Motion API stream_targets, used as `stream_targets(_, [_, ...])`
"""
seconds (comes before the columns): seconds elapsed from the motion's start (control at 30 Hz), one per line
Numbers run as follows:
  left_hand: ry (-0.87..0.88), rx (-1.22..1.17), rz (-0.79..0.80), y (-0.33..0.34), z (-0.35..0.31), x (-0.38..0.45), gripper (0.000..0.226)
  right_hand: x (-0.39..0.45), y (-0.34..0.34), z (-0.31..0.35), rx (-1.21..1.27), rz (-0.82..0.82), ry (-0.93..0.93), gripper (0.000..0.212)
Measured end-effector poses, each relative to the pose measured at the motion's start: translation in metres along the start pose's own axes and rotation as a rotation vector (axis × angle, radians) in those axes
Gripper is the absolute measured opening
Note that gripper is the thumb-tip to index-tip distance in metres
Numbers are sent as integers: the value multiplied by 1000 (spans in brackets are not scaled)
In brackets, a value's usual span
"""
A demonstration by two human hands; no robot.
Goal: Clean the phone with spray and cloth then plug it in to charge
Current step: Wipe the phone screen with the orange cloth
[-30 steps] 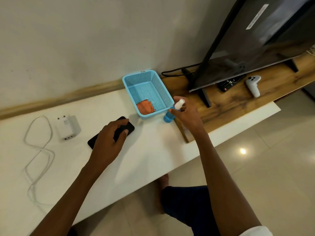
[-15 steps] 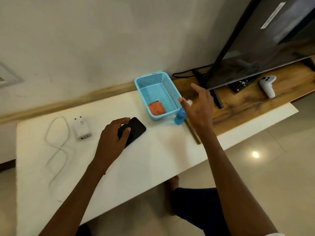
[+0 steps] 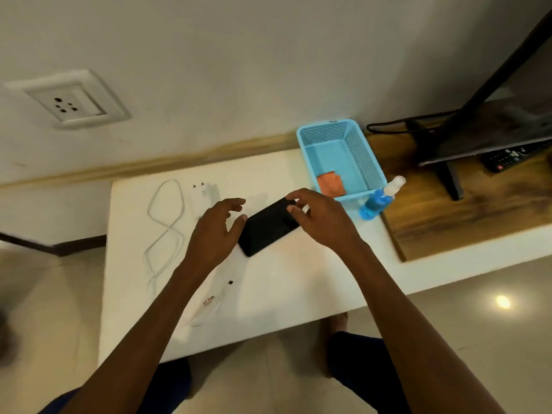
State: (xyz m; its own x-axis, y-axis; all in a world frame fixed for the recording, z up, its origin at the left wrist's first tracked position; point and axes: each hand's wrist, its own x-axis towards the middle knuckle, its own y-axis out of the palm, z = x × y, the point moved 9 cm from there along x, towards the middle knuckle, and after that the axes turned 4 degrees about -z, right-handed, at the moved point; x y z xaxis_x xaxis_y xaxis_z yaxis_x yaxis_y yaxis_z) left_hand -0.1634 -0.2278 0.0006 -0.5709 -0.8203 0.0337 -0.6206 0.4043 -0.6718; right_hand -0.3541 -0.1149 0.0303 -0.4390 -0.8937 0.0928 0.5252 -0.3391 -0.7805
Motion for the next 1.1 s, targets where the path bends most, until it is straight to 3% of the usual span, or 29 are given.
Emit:
stream_targets(0.1, [-1,77,31,-4,14,-7,33,0,18,-19,-70,123,78,29])
stream_targets(0.33, [-18,150,31,-21,36,-22,35,-1,28,-30,-180,173,195,46])
stream_targets(0.57, [-64,297,241,9,42,-30,100,1,41,-21,-197,198,237,46])
stream_targets(0.77, [-19,384,232,13,47,-33,106,3,45,-12,-169,202,225,48])
stream_targets(0.83, [-18,365,216,10,46,-30,103,6,30,-3,-140,117,180,42])
stream_targets(0.93, [-13,317,165,4,39,-24,96,12,-15,8,-19,-144,131,26])
stream_targets(1.03, [23,277,127,1,25,-18,83,15,-56,-11,-32,-306,250,24])
stream_targets(1.1, [73,263,81,-2,16,-15,71,21,-70,-32,-99,-294,361,29])
